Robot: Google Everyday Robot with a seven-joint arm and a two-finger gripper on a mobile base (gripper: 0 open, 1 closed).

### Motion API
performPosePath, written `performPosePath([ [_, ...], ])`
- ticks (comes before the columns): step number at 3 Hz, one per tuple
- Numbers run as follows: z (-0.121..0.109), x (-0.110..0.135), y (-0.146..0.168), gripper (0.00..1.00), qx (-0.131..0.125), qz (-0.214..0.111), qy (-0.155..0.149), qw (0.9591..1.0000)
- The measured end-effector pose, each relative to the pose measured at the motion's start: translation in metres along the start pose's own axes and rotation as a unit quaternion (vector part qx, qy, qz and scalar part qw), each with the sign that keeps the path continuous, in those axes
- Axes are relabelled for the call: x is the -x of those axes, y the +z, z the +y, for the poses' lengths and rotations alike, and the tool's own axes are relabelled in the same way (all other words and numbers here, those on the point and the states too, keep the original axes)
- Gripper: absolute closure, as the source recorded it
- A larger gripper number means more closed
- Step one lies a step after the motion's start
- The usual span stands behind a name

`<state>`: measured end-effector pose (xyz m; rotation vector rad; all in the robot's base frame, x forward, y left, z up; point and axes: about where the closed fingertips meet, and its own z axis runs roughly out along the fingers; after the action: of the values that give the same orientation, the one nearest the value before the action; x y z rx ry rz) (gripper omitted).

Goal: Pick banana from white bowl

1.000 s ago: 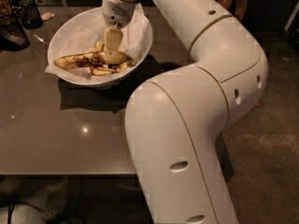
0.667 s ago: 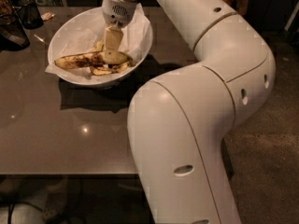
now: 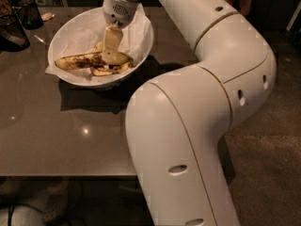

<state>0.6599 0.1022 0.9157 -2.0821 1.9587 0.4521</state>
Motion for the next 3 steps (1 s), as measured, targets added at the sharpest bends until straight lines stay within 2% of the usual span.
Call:
performPosePath([
  [2, -0.008, 0.005, 0.008, 0.46, 0.002, 0.003, 0.011, 0.9999],
  [3, -0.008, 0.003, 0.021, 0.46, 0.017, 0.005, 0.018, 0.9997],
])
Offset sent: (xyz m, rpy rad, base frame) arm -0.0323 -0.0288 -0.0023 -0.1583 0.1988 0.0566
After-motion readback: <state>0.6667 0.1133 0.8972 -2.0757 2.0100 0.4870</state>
